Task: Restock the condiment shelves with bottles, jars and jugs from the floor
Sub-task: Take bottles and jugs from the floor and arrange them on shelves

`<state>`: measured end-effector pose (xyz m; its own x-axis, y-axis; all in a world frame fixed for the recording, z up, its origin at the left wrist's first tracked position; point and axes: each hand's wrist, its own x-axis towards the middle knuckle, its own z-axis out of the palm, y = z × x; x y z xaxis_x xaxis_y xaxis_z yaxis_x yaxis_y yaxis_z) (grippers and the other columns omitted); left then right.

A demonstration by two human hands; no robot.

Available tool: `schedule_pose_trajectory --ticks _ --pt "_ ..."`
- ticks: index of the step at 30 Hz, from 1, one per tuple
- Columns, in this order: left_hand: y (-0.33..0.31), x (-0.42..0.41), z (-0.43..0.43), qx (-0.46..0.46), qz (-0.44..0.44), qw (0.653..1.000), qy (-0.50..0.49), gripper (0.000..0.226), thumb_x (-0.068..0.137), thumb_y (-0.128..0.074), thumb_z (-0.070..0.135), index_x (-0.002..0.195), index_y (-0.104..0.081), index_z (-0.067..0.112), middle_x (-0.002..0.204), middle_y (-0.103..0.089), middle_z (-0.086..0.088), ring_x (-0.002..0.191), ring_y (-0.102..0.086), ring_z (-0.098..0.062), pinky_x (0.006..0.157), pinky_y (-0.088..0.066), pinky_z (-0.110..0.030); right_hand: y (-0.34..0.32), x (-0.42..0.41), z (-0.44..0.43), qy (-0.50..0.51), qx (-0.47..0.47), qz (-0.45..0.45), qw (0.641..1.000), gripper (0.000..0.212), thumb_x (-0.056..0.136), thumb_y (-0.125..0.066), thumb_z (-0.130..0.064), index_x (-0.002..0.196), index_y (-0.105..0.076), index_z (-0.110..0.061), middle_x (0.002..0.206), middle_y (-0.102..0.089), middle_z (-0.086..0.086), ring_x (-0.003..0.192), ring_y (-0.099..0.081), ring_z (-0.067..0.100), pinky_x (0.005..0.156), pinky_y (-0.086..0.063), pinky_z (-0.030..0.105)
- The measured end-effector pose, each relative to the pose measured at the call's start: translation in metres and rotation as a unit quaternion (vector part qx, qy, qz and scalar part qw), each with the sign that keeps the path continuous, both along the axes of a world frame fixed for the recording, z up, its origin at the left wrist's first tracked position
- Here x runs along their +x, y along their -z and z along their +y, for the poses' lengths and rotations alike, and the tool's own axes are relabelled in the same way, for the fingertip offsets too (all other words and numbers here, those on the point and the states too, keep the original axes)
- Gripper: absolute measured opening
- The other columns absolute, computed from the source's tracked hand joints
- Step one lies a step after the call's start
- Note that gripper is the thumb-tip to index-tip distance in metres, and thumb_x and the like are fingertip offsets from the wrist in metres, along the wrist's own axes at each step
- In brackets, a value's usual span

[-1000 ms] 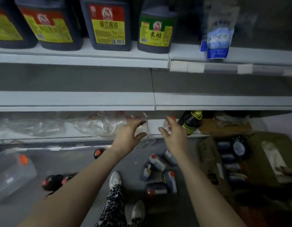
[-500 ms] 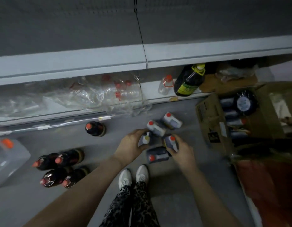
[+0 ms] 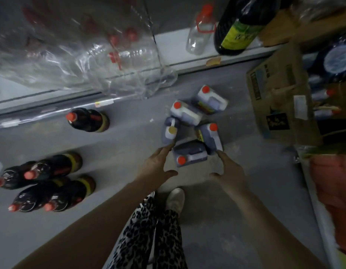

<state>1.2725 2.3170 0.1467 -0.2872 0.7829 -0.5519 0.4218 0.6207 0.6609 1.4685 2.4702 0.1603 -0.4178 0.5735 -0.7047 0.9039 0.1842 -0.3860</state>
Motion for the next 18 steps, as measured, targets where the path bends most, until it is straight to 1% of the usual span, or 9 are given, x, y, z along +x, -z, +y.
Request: schedule_pose_trajectory --ticks 2,4,6,7,10,14,16,18 --pt "0.031 0.007 -0.003 -0.012 -0.007 1.000 -0.002 0.092 0.077 -0.083 0.027 0.152 -0.030 0.016 0.150 -0.043 -0.007 0.133 -0.047 -0.027 0.106 -0.040 -0.035 0.035 0.006 0.003 -0.007 -0.002 -0.002 1.000 0.084 0.088 -0.075 -0.016 0.157 -0.028 -0.027 0.146 -0.053 0.004 0.128 -0.053 0.031 0.091 -0.046 0.034" --pt "0.072 0.018 -0.008 -0.021 -0.015 1.000 -0.009 0.096 0.075 -0.085 0.025 0.153 -0.029 0.016 0.150 -0.041 -0.007 0.133 -0.046 -0.028 0.105 -0.040 -0.036 0.079 0.016 0.004 -0.009 0.002 0.002 1.000 0.090 0.086 -0.077 -0.014 0.157 -0.025 -0.031 0.150 -0.050 0.002 0.131 -0.051 0.030 0.088 -0.041 0.028" --pt "0.108 0.026 -0.012 -0.033 -0.017 0.999 -0.005 0.100 0.075 -0.085 0.026 0.154 -0.024 0.017 0.153 -0.037 -0.007 0.134 -0.045 -0.028 0.105 -0.040 -0.036 0.116 0.024 0.006 -0.021 0.006 0.009 1.000 0.096 0.084 -0.079 -0.013 0.157 -0.021 -0.033 0.155 -0.043 -0.001 0.135 -0.047 0.027 0.090 -0.037 0.023" --pt "0.126 0.031 -0.015 -0.036 -0.018 0.999 -0.006 0.102 0.075 -0.085 0.027 0.155 -0.022 0.018 0.155 -0.035 -0.006 0.135 -0.044 -0.027 0.105 -0.040 -0.036 0.135 0.027 0.007 -0.030 0.010 0.014 0.999 0.098 0.083 -0.081 -0.014 0.158 -0.021 -0.033 0.157 -0.039 -0.003 0.137 -0.045 0.025 0.092 -0.036 0.023" --pt "0.176 0.044 -0.019 -0.053 -0.024 0.998 -0.005 0.107 0.075 -0.084 0.031 0.156 -0.015 0.022 0.159 -0.027 -0.003 0.139 -0.039 -0.025 0.109 -0.039 -0.038 0.186 0.035 0.009 -0.066 0.026 0.026 0.997 0.102 0.080 -0.084 -0.016 0.159 -0.019 -0.029 0.161 -0.033 -0.003 0.142 -0.041 0.023 0.097 -0.039 0.028" --pt "0.235 0.060 -0.022 -0.049 -0.018 0.999 -0.012 0.114 0.069 -0.088 0.029 0.156 -0.014 0.018 0.160 -0.025 -0.004 0.142 -0.035 -0.026 0.109 -0.035 -0.035 0.237 0.044 0.009 -0.104 0.062 0.046 0.992 0.104 0.078 -0.085 -0.015 0.159 -0.019 -0.023 0.164 -0.027 0.001 0.146 -0.034 0.024 0.106 -0.041 0.038" --pt "0.256 0.065 -0.024 -0.034 -0.018 0.999 -0.022 0.118 0.066 -0.090 0.031 0.156 -0.014 0.018 0.160 -0.026 -0.005 0.141 -0.035 -0.026 0.109 -0.035 -0.035 0.251 0.048 0.009 -0.120 0.083 0.060 0.988 0.103 0.077 -0.085 -0.014 0.158 -0.021 -0.021 0.164 -0.025 0.002 0.148 -0.031 0.024 0.106 -0.041 0.039" --pt "0.280 0.072 -0.023 -0.030 -0.014 0.999 -0.035 0.121 0.064 -0.090 0.035 0.156 -0.012 0.021 0.159 -0.026 -0.005 0.141 -0.036 -0.025 0.111 -0.036 -0.038 0.265 0.051 0.008 -0.122 0.101 0.083 0.984 0.101 0.076 -0.085 -0.012 0.157 -0.025 -0.019 0.164 -0.026 0.003 0.147 -0.032 0.025 0.104 -0.043 0.039"
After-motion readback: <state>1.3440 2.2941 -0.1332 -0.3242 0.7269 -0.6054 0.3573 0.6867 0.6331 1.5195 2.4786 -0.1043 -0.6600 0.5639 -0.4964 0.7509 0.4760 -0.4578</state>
